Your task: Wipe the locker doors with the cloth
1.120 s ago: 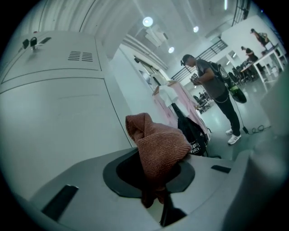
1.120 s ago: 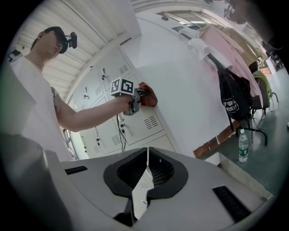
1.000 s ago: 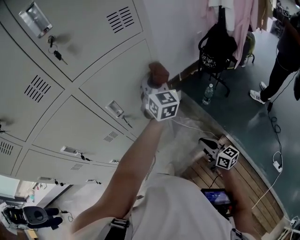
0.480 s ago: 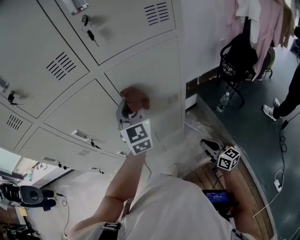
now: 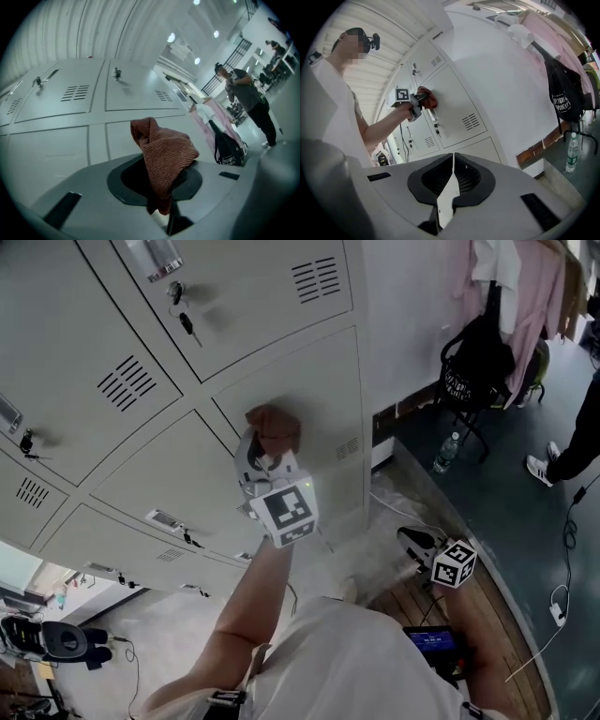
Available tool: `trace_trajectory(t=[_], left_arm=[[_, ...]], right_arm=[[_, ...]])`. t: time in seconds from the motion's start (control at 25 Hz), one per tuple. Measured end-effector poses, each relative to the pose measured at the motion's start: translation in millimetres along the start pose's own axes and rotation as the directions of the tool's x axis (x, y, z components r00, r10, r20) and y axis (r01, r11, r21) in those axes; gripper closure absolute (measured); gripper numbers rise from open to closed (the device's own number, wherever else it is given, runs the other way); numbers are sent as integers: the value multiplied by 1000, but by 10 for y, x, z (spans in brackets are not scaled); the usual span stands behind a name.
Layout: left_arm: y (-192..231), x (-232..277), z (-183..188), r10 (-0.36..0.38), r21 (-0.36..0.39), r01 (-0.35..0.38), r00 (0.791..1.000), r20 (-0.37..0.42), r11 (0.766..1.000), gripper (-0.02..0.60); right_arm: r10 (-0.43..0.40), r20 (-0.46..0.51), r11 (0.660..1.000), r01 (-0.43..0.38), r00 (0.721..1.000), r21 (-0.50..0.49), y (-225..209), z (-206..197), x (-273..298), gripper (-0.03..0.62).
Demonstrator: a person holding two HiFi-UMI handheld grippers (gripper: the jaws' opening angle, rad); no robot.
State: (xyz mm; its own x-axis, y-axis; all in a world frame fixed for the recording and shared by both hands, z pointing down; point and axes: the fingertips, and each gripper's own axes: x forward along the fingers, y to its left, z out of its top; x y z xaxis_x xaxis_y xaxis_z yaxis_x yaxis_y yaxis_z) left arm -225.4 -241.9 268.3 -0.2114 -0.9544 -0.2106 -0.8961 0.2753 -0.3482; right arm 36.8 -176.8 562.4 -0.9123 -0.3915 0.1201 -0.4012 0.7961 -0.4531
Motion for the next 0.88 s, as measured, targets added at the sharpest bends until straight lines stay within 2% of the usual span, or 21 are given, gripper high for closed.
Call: trace_trajectory(t=[0.28, 0.44, 0.52, 0.68, 0.88], left_arm=[[-1106, 644, 180, -141, 70, 141, 990, -12, 988, 511], [-1736, 867, 122, -250, 73, 255, 965, -75, 964, 511], [-1906, 958, 136, -276, 72, 283, 957, -90, 956, 511], [-1815, 1030, 312, -262, 34, 265, 963, -68, 964, 511], [-1281, 806, 354, -201, -82, 197, 979, -47, 977, 511]], right_arm=[[-110, 60, 994, 109, 992, 19, -163, 36, -407, 576], [-166, 84, 986, 163, 982, 40, -238, 32, -636, 576], [-183, 88, 983, 180, 979, 48, -256, 30, -717, 576], [-185, 90, 982, 180, 979, 53, -277, 42, -752, 576], [-131, 67, 991, 129, 989, 30, -224, 60, -558, 576]])
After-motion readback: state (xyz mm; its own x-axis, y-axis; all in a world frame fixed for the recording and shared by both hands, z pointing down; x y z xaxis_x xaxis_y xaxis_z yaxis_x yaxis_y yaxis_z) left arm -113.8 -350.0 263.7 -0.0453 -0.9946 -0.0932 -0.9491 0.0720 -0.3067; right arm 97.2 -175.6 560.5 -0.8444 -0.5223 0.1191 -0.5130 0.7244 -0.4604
